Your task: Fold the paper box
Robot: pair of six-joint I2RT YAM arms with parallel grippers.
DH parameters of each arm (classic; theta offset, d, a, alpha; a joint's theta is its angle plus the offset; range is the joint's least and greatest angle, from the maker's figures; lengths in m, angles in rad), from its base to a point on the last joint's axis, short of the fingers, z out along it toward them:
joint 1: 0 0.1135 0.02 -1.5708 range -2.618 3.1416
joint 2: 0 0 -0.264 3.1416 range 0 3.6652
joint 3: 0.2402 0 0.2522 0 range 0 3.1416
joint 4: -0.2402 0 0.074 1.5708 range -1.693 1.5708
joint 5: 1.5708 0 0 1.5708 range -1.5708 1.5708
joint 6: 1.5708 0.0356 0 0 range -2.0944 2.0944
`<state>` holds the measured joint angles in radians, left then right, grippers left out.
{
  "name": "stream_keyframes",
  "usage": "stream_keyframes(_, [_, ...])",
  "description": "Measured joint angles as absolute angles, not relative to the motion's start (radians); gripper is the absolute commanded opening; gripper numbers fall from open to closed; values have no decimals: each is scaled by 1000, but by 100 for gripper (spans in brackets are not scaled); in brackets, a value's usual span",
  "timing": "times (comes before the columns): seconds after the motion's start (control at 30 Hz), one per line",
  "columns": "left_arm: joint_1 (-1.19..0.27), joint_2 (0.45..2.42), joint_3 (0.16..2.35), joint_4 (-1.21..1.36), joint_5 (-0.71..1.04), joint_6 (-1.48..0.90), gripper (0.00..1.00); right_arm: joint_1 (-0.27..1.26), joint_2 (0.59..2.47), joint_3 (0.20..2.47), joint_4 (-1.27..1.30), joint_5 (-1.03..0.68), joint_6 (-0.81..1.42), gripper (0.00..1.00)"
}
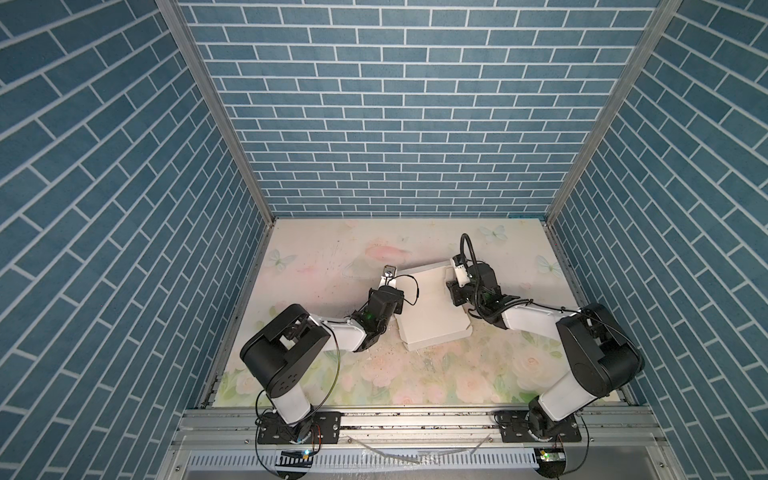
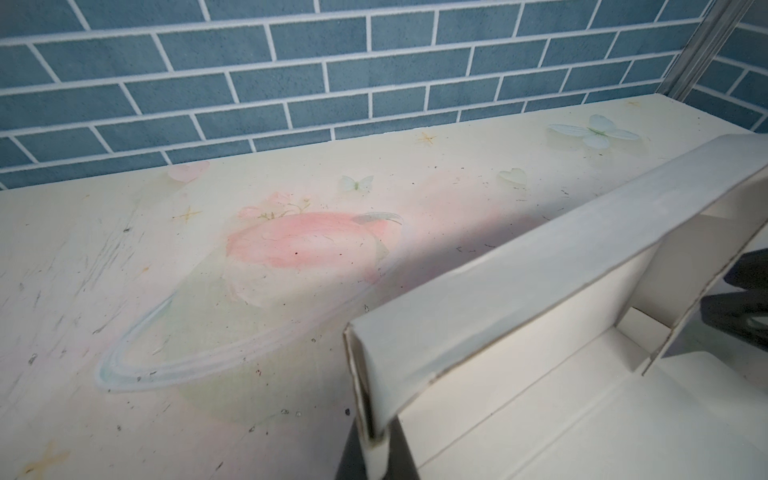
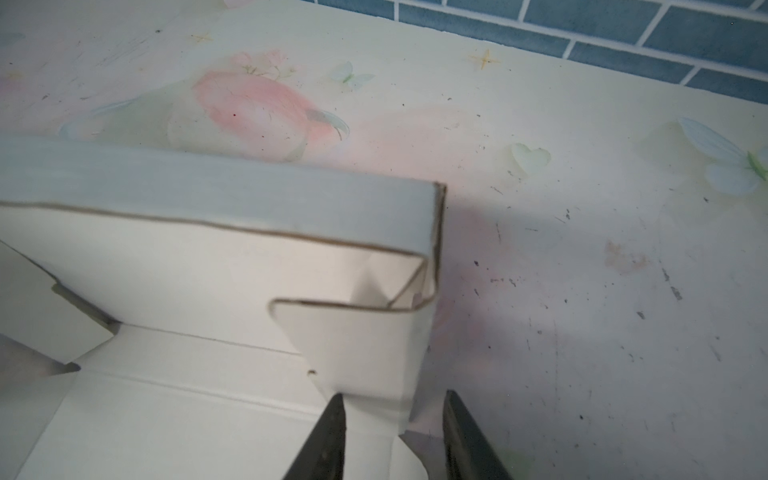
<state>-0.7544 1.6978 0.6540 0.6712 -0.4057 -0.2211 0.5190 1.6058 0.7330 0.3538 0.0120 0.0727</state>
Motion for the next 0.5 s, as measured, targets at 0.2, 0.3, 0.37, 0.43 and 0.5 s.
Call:
stream_keyframes(0.2, [-787,1717,654,695,-476,-204,0,512,1583,696,364,11,73,39])
stream_keyframes(0.3, [-801,1729,654,710,-512,-197,0,510,1581,689,373,10,73,39])
stream_keyframes(0.37, [-809,1736,654,722,-533,-192,0,508,1579,685,377,7,73,39])
stream_keyframes(0.43, [-816,1742,648,739,-550,-187,0,505,1577,680,383,3,73,39])
stream_keyframes(0.5, [-822,1748,640,763,-562,-183,0,501,1576,677,383,1,73,40])
